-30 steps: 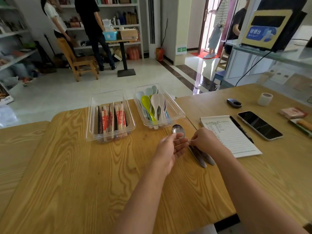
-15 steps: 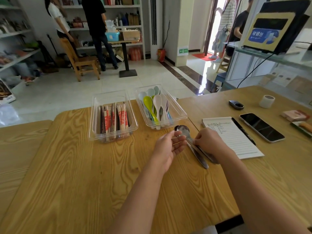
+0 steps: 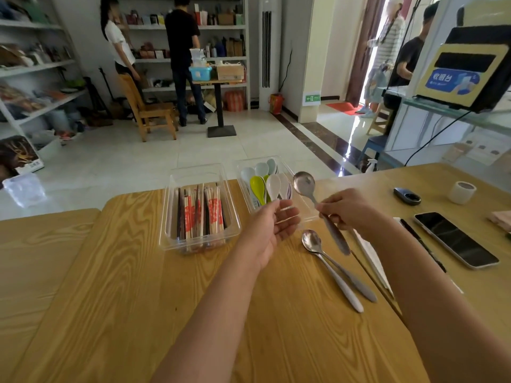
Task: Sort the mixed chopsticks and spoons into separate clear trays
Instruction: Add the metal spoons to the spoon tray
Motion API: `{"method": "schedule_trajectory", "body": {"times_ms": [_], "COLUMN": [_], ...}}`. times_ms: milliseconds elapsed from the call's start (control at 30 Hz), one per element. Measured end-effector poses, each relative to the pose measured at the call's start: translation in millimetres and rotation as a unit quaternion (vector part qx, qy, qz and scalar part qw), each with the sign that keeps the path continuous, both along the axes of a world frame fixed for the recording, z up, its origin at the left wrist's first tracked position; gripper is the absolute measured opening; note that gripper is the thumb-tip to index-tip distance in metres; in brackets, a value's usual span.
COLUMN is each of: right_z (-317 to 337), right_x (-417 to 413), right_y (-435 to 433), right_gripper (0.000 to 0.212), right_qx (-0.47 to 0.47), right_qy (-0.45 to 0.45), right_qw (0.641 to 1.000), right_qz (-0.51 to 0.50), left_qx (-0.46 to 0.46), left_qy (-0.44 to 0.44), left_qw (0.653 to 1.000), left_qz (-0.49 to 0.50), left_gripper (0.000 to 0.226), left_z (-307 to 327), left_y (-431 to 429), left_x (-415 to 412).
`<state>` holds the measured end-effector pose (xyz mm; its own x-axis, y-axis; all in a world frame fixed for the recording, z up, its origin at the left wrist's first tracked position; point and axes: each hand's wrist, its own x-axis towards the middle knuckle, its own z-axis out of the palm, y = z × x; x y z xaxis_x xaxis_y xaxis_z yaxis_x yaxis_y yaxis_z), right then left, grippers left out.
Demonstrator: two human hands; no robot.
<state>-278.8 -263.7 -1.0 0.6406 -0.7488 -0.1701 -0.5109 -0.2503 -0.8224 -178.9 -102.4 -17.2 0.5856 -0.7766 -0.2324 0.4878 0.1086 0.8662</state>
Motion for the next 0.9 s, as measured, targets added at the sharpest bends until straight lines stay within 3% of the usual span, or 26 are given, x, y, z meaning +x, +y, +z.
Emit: {"method": "schedule_trajectory", "body": {"times_ms": [100, 400, 567, 733, 900], "right_z": [19.0, -5.3, -38.3, -53.7, -54.4], "right_x": [48.1, 160.3, 174.1, 166.6, 171.5], "right_y": [-7.9, -28.9, -28.5, -24.0, -26.2], "right_gripper": [0.025, 0.022, 0.034, 0.012, 0.012], "right_qx": [0.043, 0.049, 0.010, -0.045, -0.060], "right_qy": [-0.037, 0.006, 0.048, 0.088, 0.167], "right_qw": [0.998, 0.997, 0.997, 0.995, 0.984], "right_qz": [-0.021, -0.056, -0.059, -0.028, -0.006], "left_qx": [0.006, 0.037, 0.050, 0.069, 0.073], "left_qy": [0.011, 0.006, 0.006, 0.001, -0.005], "left_qw": [1.000, 0.997, 0.996, 0.995, 0.994], "left_qz": [0.023, 0.072, 0.070, 0.070, 0.076], "left_gripper": [0.027, 0.027, 0.027, 0.025, 0.026], "left_z": [11.8, 5.2, -5.6, -14.2, -15.6], "left_y": [-9.8, -32.4, -36.1, -40.1, -41.9], "left_x": [31.1, 101.0, 111.1, 107.7, 106.1]}}
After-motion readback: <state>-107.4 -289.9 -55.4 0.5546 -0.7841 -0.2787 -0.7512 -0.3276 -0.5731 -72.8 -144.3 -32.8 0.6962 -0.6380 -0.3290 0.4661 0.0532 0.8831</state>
